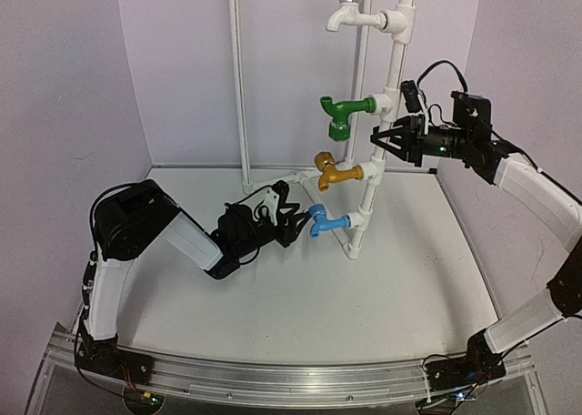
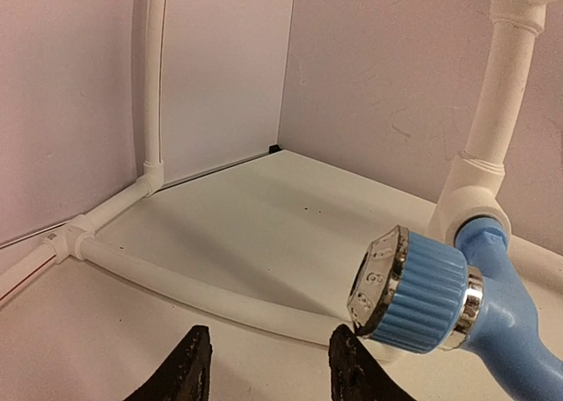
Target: Install the water faucets
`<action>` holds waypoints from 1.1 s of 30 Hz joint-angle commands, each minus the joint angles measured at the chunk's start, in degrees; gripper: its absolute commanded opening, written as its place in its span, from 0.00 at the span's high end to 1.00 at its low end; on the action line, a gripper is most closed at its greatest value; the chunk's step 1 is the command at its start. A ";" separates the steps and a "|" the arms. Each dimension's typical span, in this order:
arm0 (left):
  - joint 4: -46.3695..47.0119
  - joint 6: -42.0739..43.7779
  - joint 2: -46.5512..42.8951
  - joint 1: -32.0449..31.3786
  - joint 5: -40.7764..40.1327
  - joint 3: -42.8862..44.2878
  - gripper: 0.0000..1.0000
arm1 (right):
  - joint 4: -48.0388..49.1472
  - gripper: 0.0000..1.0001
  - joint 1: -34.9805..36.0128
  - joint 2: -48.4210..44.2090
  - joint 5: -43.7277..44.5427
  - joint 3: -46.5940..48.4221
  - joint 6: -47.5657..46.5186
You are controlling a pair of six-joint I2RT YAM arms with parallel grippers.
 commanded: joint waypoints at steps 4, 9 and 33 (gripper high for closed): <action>0.90 0.96 -5.11 -1.41 9.44 2.66 0.53 | -10.42 1.00 -0.06 1.24 4.02 -1.45 0.93; -0.46 -1.06 -6.30 -1.42 15.10 3.58 0.53 | -10.36 1.00 -0.05 1.34 3.99 -1.60 0.86; -4.66 7.45 -10.52 -0.57 12.20 5.16 0.50 | -10.41 1.00 -0.05 1.35 3.74 -1.58 0.85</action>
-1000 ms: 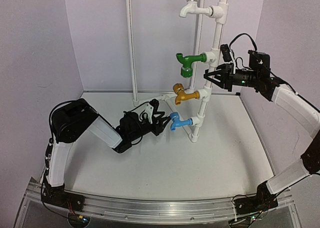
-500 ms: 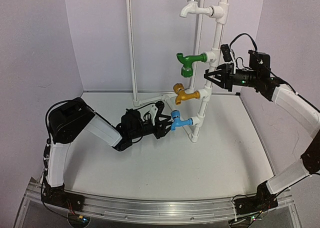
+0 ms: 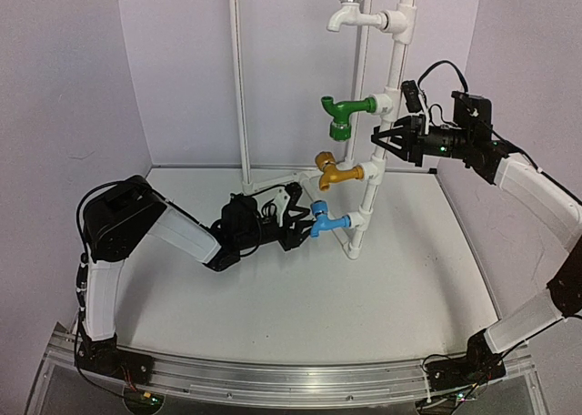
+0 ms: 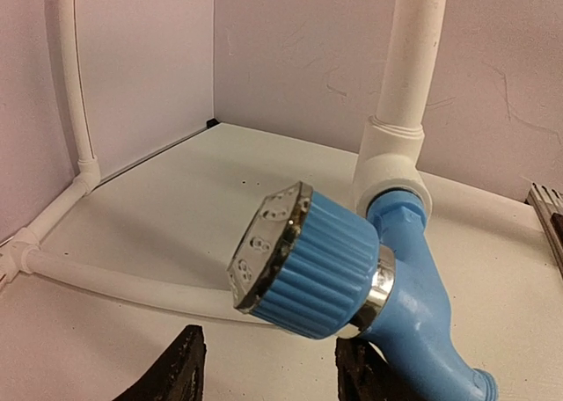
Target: Install the water faucets
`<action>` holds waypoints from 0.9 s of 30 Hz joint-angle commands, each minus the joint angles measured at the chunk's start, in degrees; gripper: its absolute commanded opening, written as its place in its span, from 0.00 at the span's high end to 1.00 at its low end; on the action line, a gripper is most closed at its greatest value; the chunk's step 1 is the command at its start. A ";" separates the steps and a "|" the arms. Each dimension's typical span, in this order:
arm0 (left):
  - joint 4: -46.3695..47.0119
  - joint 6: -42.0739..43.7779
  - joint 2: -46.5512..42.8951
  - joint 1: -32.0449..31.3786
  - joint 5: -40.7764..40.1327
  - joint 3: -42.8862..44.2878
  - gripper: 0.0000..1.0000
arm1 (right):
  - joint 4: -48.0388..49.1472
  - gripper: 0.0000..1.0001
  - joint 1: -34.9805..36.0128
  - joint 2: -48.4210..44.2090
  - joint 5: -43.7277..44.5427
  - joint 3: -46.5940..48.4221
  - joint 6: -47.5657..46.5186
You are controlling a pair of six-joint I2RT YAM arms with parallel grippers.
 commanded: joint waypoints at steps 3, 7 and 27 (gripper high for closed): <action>8.03 6.59 -7.09 -0.26 3.98 2.37 0.51 | -10.40 1.00 0.13 1.38 3.88 -1.51 0.94; 10.67 12.02 -8.82 -0.32 7.62 0.17 0.53 | -10.42 1.00 0.11 1.44 3.80 -1.49 1.00; -18.70 -9.00 -17.63 1.86 7.10 0.18 0.11 | -10.41 1.00 0.13 1.52 3.75 -1.42 0.95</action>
